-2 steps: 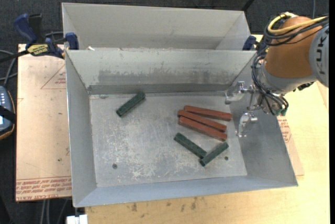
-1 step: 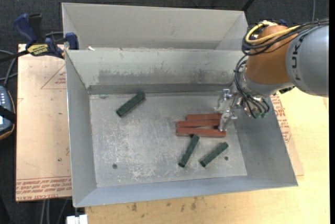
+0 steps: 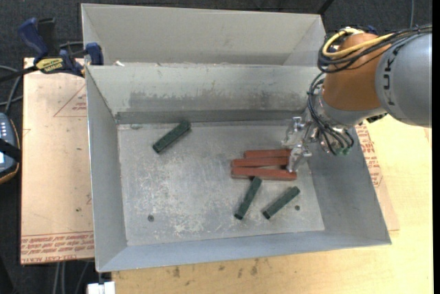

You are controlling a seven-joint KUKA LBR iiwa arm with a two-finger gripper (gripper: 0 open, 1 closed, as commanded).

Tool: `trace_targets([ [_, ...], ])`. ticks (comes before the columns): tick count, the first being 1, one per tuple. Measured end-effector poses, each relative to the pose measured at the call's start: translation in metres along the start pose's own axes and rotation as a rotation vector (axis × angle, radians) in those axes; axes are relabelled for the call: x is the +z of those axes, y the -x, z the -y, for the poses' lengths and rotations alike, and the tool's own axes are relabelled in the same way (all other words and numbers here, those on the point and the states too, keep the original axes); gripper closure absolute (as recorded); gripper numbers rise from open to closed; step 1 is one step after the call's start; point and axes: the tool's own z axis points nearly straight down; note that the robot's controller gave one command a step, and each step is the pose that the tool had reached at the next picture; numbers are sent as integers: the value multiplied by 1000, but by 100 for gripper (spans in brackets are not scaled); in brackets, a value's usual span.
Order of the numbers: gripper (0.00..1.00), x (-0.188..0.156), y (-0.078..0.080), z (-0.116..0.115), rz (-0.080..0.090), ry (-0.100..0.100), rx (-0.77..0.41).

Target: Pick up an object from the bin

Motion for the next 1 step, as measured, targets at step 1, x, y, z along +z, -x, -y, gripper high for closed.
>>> trace_targets([
  [1,100,-133,1,1,-11,5,-16],
])
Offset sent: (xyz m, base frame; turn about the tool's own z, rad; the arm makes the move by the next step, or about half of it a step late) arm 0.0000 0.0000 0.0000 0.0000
